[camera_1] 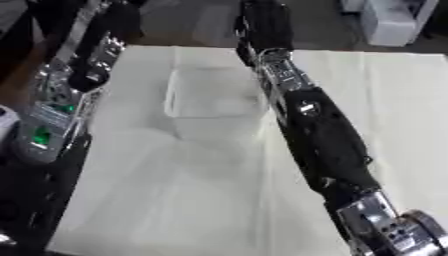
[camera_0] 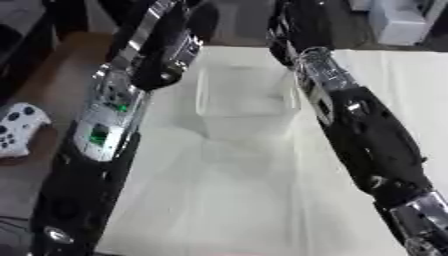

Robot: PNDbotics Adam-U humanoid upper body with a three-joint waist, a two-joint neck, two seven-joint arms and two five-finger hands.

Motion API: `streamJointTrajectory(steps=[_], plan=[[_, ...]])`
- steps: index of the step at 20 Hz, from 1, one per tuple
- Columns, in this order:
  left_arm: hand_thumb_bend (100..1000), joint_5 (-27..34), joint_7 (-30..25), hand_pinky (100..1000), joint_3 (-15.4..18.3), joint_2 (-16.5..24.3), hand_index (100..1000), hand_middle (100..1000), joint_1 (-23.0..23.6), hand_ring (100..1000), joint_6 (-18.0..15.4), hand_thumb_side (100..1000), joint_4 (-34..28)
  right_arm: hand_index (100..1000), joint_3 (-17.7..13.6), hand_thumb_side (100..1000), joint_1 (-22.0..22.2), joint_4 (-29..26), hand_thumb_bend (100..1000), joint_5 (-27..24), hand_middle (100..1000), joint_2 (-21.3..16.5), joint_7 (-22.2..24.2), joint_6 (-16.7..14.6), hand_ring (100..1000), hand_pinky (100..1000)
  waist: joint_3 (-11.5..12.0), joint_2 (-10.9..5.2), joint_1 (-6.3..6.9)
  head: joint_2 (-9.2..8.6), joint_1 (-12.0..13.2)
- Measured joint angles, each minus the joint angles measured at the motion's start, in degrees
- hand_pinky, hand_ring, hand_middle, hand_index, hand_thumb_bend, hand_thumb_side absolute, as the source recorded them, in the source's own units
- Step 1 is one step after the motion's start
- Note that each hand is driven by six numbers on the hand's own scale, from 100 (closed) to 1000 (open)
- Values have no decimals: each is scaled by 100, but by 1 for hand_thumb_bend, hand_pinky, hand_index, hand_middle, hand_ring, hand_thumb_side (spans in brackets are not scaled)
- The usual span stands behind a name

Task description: Pick up objects on the table and place them in the box.

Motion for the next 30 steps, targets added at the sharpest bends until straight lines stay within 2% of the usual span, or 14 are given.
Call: streamJointTrajectory(steps=[11, 25, 30], plan=[[100, -22, 4, 789, 17, -112, 931, 848, 9, 737, 128, 804, -99, 100, 35, 100, 24, 21, 171, -34, 100, 192, -26, -39, 100, 100, 64, -14, -34, 0, 156], [100, -17, -23, 789, 31, -114, 932, 848, 9, 736, 160, 805, -133, 100, 65, 100, 27, 84, 157, 8, 100, 450, -46, -114, 100, 100, 81, -15, -36, 0, 179], [100, -16, -25, 789, 31, -114, 932, 848, 9, 736, 158, 805, -134, 100, 67, 100, 32, 98, 196, 80, 100, 582, -78, -86, 100, 100, 81, -14, -36, 0, 165]])
